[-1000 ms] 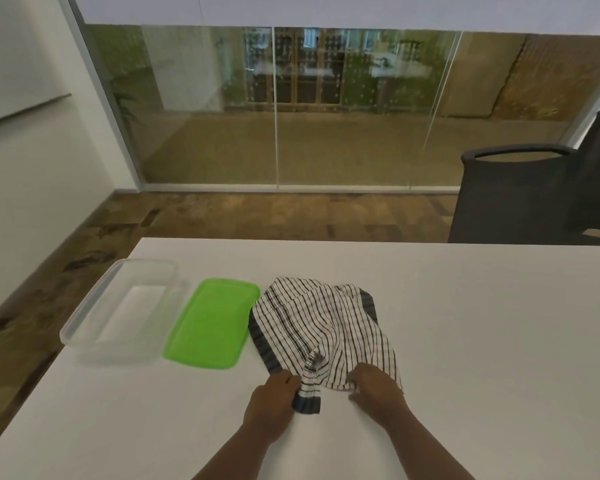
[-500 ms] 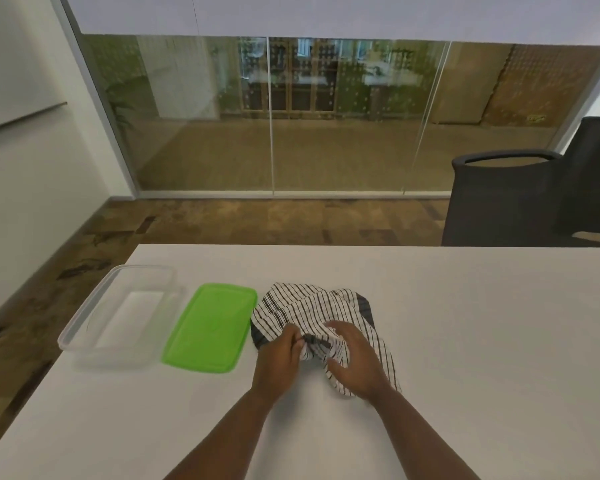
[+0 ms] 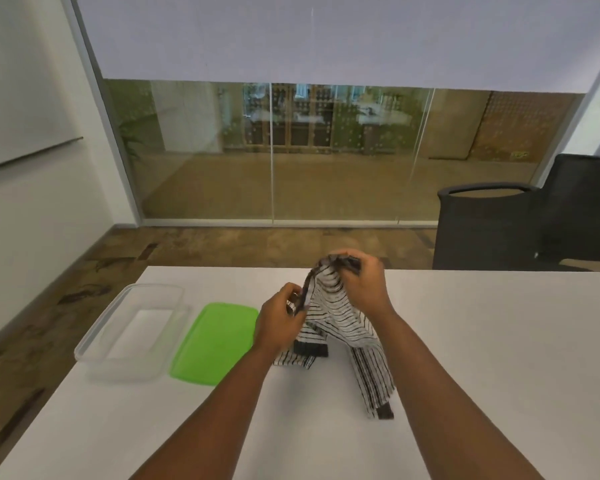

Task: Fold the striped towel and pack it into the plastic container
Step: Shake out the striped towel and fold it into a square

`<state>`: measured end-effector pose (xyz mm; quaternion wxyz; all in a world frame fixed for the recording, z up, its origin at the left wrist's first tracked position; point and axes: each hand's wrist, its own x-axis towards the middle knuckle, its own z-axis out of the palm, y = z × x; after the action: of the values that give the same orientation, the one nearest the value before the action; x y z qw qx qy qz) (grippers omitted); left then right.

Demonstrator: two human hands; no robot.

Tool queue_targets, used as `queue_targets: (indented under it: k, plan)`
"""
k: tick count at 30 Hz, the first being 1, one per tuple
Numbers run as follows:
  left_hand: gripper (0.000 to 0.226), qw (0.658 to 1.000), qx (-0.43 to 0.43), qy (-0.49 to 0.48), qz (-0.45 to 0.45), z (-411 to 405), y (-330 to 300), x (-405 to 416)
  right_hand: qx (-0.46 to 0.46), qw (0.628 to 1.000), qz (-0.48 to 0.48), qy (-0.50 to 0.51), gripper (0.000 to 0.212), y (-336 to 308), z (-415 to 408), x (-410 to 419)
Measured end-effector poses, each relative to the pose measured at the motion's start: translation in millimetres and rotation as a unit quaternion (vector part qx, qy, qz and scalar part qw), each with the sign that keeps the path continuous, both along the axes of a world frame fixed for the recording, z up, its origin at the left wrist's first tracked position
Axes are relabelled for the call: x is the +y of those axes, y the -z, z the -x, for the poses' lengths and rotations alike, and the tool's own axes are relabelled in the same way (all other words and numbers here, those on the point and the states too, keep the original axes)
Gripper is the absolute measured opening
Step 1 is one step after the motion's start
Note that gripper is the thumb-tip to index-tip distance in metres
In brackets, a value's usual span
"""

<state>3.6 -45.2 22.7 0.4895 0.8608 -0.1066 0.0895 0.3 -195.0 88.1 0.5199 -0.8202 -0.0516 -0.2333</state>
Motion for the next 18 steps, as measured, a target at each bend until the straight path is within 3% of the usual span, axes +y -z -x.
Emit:
queue_targets:
  k: [3,6,11,15,18]
  plan:
    - [0.008,0.991,0.010,-0.125,-0.048,6,1,1,-0.044,0.998,-0.032,0.018,0.015,-39,-1,-4]
    - [0.005,0.976,0.050,-0.211,-0.036,9,2,8,-0.082,0.996,-0.042,0.022,0.013,-68,1,-7]
    - [0.015,0.946,0.113,-0.304,0.012,13,14,32,-0.134,0.971,-0.160,0.117,0.012,-100,3,-21]
    - [0.022,0.931,0.145,-0.329,0.059,12,22,63,-0.137,0.942,-0.239,0.193,0.009,-111,4,-40]
    - [0.025,0.943,0.119,-0.260,0.169,5,15,85,-0.120,0.930,-0.256,0.236,0.010,-111,6,-51]
